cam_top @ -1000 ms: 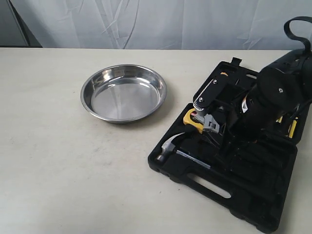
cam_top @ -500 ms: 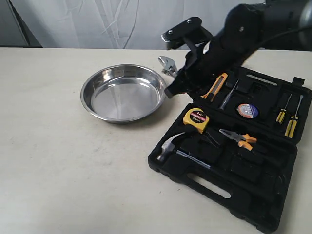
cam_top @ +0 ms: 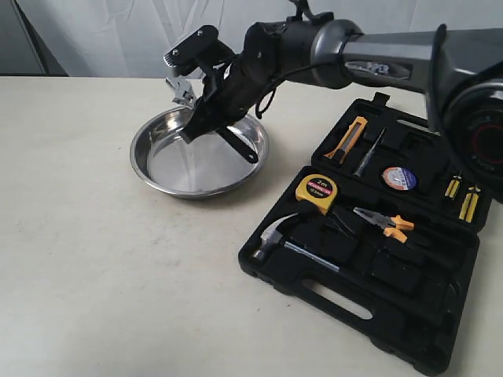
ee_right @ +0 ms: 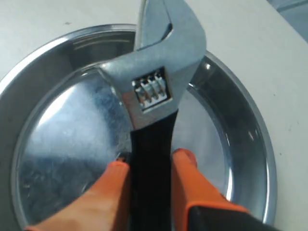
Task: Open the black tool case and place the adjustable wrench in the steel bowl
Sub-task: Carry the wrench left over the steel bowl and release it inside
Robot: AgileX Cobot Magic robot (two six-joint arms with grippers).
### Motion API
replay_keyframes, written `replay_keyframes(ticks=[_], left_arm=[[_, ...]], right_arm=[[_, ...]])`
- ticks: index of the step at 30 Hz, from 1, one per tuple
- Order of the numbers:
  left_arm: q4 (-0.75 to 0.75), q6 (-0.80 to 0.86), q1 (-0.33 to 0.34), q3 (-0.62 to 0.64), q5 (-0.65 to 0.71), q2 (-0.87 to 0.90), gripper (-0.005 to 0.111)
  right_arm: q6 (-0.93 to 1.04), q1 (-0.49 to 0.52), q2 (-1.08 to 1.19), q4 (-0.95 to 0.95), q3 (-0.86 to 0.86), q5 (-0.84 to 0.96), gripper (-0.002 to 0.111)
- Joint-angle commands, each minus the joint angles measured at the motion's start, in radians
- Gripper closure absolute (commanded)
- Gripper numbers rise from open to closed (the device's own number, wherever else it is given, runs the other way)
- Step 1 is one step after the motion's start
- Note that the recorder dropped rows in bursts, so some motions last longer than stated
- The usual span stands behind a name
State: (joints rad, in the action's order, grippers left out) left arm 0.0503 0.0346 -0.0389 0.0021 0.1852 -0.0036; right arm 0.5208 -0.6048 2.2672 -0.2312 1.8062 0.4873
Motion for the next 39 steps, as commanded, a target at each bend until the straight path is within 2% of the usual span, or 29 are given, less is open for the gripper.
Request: replay_keyframes(ticks=[1,12,14,19,21,22,24,26,27,33,35,39], left_arm=[[-0.004,-0.005,-0.004,-0.002,-0.005,0.004,0.106],[-0.004,-0.005,-0.004,-0.002,-0.005,0.004,0.106],[-0.004,-0.005,-0.004,-0.002,-0.005,0.004,0.106],[-0.004,-0.005,-0.004,-0.002,-0.005,0.004,0.106],[-0.004,-0.005,-0.004,-0.002,-0.005,0.004,0.106],[-0.004,-0.005,-0.004,-0.002,-0.005,0.004,0.106],[-0.004,-0.005,-0.004,-0.002,-0.005,0.004,0.106],[-0.004,-0.005,-0.004,-0.002,-0.005,0.004,0.106],[-0.004,-0.005,-0.004,-0.002,-0.005,0.004,0.106],[-0.004,-0.005,-0.004,-0.002,-0.005,0.004,0.106],[-0.004,-0.005,-0.004,-0.002,-0.005,0.004,0.106],[-0.004,-0.005,-0.004,-0.002,-0.005,0.004,0.106]], right_arm=[[0.024,-0.004,0.056,0.005,0.049,-0.068,0.109],[0.026,-0.004,0.130,0.005,0.055,-0.076,0.108],[0.026,-0.005,0.136,0.000,0.055,-0.071,0.099],[0.026,-0.005,0.135,-0.005,0.055,-0.049,0.065],[0.026,-0.005,0.121,-0.007,0.055,-0.041,0.061],[0.017,-0.005,0.109,-0.010,0.055,-0.029,0.064],[-0.016,-0.005,0.082,-0.012,0.055,-0.005,0.076],[-0.044,-0.005,0.047,-0.010,0.055,0.043,0.095],[-0.044,-0.005,0.027,-0.010,0.055,0.076,0.108],[-0.060,-0.014,-0.141,-0.018,-0.045,0.201,0.109],[-0.073,-0.019,-0.210,-0.018,-0.126,0.169,0.109],[-0.153,-0.025,-0.412,-0.025,-0.392,0.018,0.109]])
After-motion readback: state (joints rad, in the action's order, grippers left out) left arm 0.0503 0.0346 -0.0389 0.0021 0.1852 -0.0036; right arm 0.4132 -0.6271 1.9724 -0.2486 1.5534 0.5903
